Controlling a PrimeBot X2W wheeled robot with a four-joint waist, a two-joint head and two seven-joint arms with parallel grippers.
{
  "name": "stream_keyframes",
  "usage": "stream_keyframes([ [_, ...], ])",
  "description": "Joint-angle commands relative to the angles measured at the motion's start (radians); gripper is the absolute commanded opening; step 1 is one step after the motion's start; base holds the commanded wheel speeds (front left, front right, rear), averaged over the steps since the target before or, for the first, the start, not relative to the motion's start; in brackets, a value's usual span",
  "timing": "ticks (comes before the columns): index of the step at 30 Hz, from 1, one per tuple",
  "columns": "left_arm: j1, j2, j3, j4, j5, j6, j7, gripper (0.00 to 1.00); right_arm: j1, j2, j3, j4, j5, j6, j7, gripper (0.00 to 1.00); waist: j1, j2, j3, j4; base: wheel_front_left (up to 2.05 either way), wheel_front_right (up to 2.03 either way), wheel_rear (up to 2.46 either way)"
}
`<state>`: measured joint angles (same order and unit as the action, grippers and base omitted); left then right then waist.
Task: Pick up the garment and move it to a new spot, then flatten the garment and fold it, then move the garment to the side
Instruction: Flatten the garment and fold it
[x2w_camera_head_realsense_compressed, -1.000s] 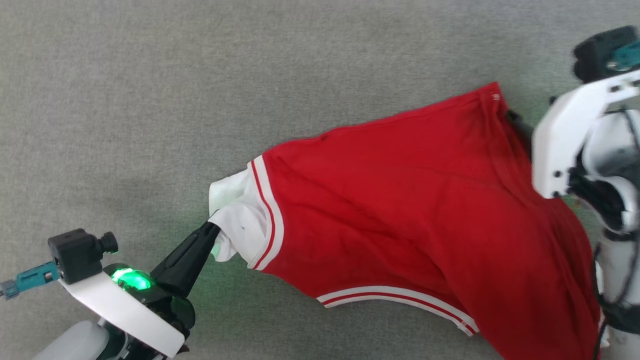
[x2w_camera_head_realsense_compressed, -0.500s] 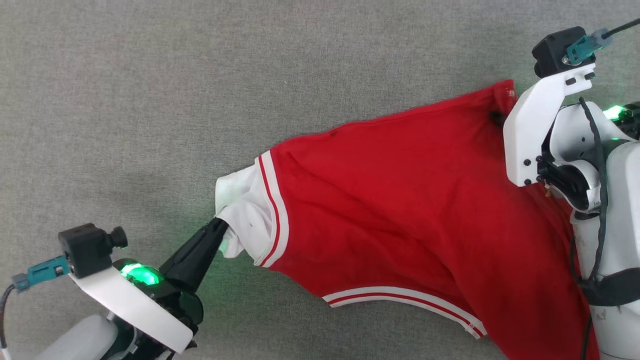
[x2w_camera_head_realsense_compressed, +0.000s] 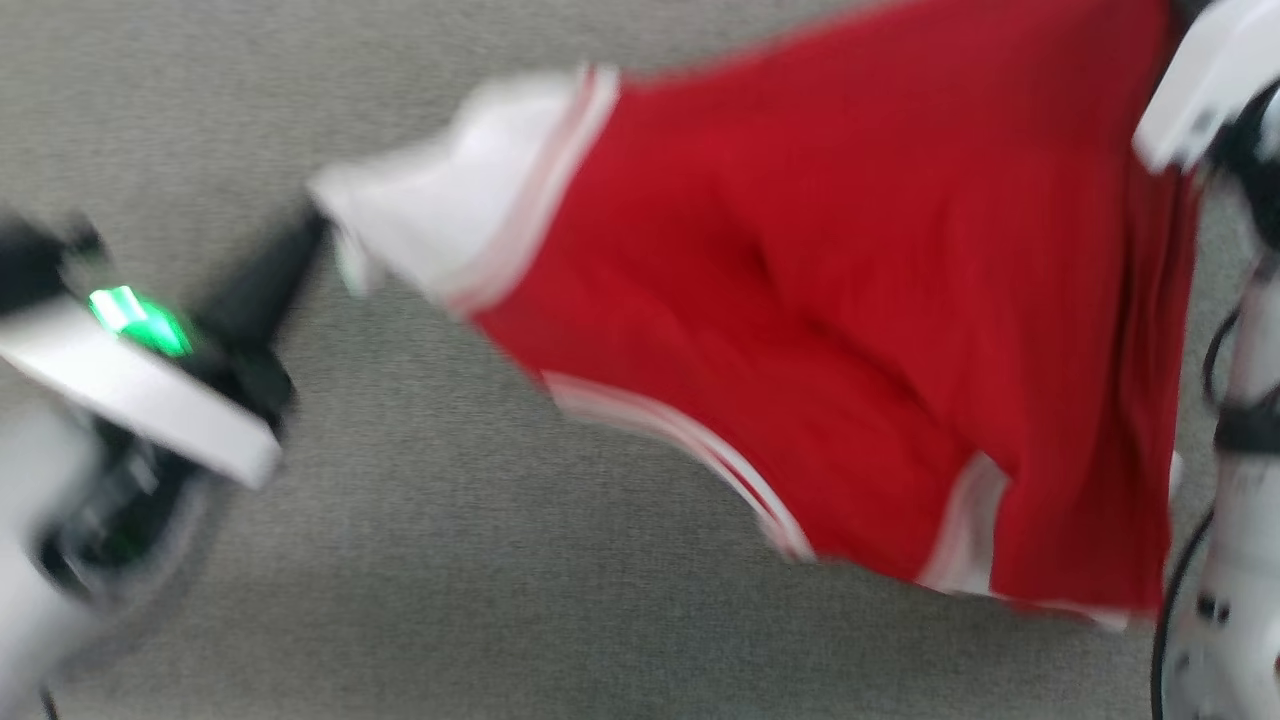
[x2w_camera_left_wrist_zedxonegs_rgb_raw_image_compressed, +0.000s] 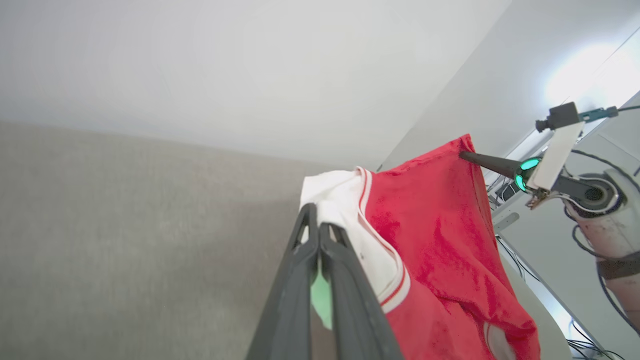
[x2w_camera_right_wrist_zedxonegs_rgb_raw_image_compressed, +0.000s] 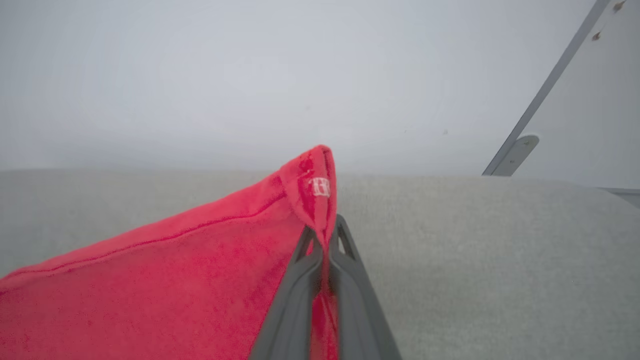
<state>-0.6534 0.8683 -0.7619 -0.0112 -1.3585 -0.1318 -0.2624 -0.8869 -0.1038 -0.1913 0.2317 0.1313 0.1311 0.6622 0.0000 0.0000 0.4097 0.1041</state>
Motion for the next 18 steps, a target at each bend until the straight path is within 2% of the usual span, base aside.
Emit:
stream_keyframes([
  [1, -0.056, 0.011, 0.005, 0.012, -0.011, 0.002, 0.006, 0.00, -0.045, 0.013, -0.013, 0.010, -0.016, -0.001, -0.019, 0.00, 0.0000, 0.0000, 0.019, -0.017, 0.00, 0.00, 0.00],
  [3, -0.172, 0.036, 0.008, 0.059, -0.009, 0.002, 0.020, 0.00, -0.128, 0.030, -0.053, 0.024, -0.045, -0.001, -0.064, 0.00, 0.0000, 0.0000, 0.041, -0.033, 0.00, 0.00, 0.00],
  [9, -0.536, 0.032, 0.070, 0.260, -0.058, 0.003, 0.047, 0.00, -0.383, 0.051, -0.137, 0.099, -0.124, -0.001, -0.222, 0.00, 0.0000, 0.0000, 0.114, -0.081, 0.00, 0.00, 0.00],
  [15, -0.847, -0.006, 0.104, 0.446, -0.051, 0.003, 0.058, 0.00, -0.582, 0.047, -0.199, 0.226, -0.137, -0.003, -0.373, 0.00, 0.0000, 0.0000, 0.150, -0.109, 0.00, 0.00, 0.00],
  [18, -0.931, -0.029, 0.110, 0.488, -0.066, 0.003, 0.044, 0.00, -0.634, 0.047, -0.217, 0.284, -0.154, -0.003, -0.422, 0.00, 0.0000, 0.0000, 0.153, -0.111, 0.00, 0.00, 0.00],
])
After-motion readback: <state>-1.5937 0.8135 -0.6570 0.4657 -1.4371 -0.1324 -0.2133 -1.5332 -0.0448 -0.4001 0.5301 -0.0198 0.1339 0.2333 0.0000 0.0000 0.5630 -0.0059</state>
